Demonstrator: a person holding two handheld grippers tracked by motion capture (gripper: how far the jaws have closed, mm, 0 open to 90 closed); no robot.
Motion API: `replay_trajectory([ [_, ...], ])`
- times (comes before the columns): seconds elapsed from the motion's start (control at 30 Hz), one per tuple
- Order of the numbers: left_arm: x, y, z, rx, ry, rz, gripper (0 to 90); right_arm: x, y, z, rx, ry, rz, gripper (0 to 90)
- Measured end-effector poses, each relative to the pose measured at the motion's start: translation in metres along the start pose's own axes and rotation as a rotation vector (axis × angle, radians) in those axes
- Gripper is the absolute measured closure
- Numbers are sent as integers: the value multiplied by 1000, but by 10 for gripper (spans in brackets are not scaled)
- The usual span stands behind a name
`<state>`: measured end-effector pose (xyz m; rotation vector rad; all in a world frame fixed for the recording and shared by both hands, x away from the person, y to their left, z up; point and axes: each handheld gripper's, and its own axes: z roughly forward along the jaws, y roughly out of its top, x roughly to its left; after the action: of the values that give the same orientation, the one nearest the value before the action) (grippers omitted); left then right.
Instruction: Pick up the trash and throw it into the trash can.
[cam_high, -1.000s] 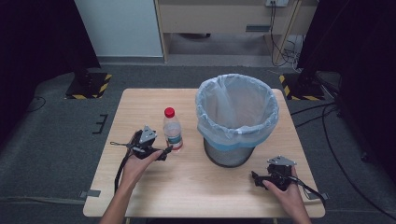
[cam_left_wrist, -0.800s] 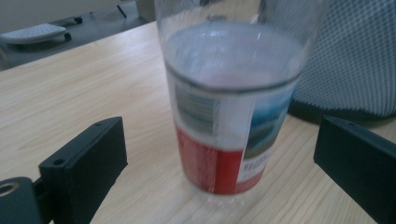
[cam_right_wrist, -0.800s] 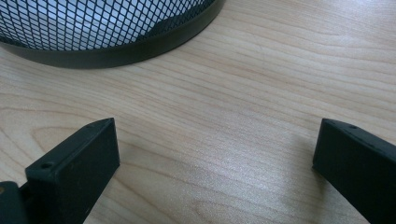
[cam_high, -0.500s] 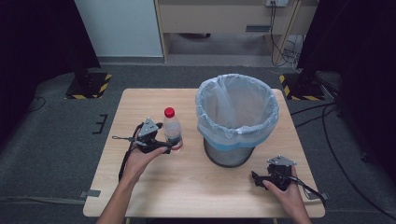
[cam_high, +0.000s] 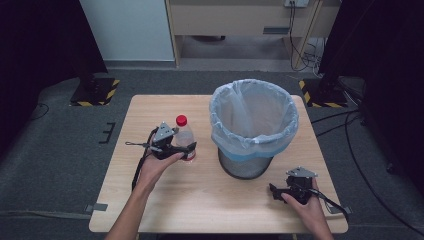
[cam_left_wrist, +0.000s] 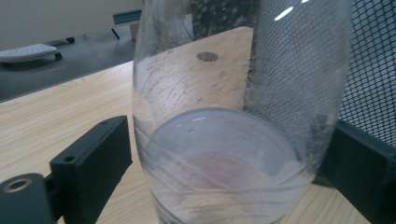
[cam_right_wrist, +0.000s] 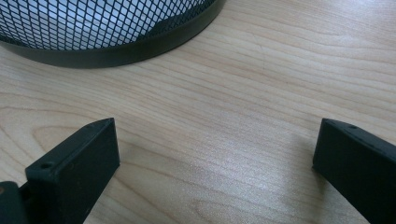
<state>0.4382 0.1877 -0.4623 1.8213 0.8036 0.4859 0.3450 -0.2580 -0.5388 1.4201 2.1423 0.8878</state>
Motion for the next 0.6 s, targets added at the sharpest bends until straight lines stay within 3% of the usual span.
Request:
replay_trajectory([
  [0.23, 1, -1, 0, -9, -18, 14, 198, 0, 0, 0, 0, 0, 0, 4],
  [0.27, 2, -1, 0, -14, -17, 8, 253, 0, 0, 0, 0, 0, 0, 4],
  [0.43, 2, 0, -2, -20, -15, -2, 261, 0, 0, 0, 0, 0, 0, 4],
  [0.6, 2, 13, -13, -40, -20, 10, 261, 0, 0, 0, 0, 0, 0, 4],
])
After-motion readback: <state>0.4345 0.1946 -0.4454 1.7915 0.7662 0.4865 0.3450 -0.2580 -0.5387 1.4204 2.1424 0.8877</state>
